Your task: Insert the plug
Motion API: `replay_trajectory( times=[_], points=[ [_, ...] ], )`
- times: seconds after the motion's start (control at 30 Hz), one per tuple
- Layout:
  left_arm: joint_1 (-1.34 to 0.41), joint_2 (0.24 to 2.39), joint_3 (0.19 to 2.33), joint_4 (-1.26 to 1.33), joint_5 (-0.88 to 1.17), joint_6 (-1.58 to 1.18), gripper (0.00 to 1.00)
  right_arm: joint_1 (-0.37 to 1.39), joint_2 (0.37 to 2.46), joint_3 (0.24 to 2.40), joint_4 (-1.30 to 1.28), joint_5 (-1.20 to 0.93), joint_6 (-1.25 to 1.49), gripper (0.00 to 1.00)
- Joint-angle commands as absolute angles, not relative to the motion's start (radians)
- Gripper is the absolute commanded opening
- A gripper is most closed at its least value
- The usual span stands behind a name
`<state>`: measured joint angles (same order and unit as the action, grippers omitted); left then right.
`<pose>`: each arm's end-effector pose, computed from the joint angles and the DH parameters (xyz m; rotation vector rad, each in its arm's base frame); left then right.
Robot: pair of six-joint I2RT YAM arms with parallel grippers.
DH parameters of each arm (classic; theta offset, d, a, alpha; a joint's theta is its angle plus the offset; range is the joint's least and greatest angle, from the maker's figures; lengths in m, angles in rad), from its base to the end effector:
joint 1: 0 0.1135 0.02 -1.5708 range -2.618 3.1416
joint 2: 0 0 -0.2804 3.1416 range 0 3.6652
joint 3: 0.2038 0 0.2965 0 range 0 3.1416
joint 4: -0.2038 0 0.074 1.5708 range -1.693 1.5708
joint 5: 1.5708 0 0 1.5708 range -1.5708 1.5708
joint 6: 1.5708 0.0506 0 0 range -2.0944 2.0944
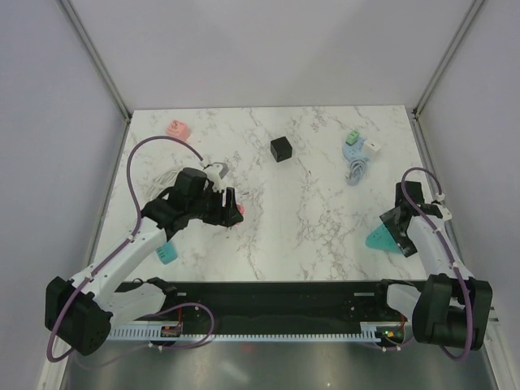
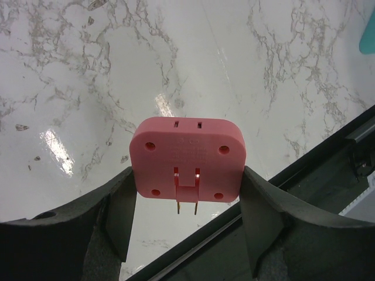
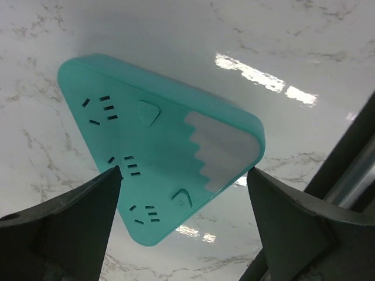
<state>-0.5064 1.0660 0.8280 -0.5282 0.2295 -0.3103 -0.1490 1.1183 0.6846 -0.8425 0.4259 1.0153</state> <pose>0.2301 -0.1408 0.2633 0.3533 2.3852 -0.6617 0.2154 -0.0535 0.1832 1.5436 2.1887 -0.3587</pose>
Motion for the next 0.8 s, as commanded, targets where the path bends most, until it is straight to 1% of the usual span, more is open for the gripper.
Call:
replay_trajectory(
  times=[0.0,0.03,0.1,0.17,0.2,0.27,0.3,0.4,0.53,0.63,0.77],
  points=[
    [-0.508,1.046,0.833,-0.474,0.276,-0.265,0.02,-0.152,1.137,0.635,-0.651,0.28,0.921,0.95],
    [-0.508,1.045,0.836,-0.474,0.278,-0.267,0.02,-0.153,1.144,0.623,-0.615,0.246,0.867,0.94],
    [-0.508,1.042,0.836,-0.46,0.293,-0.268,0.02,-0.152,1.173,0.597,-0.514,0.143,0.806,0.93],
    [-0.508,1.029,0.831,-0.446,0.322,-0.27,0.02,-0.15,1.206,0.591,-0.425,0.037,0.683,0.93],
    [-0.508,1.025,0.83,-0.431,0.334,-0.27,0.02,-0.149,1.238,0.592,-0.405,-0.028,0.661,0.93],
    [-0.508,1.008,0.822,-0.416,0.359,-0.281,0.02,-0.141,1.261,0.597,-0.367,-0.066,0.605,0.91],
    [-0.508,1.0,0.821,-0.397,0.365,-0.284,0.02,-0.138,1.282,0.601,-0.35,-0.119,0.579,0.91],
    [-0.512,0.979,0.818,-0.371,0.385,-0.298,0.02,-0.126,1.318,0.63,-0.351,-0.132,0.529,0.89],
    [-0.526,0.97,0.841,-0.357,0.403,-0.295,0.02,-0.126,1.286,0.635,-0.377,-0.108,0.522,0.88],
    [-0.541,0.957,0.853,-0.348,0.407,-0.295,0.02,-0.126,1.252,0.66,-0.429,-0.095,0.522,0.89],
    [-0.577,0.933,0.858,-0.327,0.411,-0.276,0.02,-0.126,1.21,0.733,-0.57,-0.092,0.514,0.92]
  ],
)
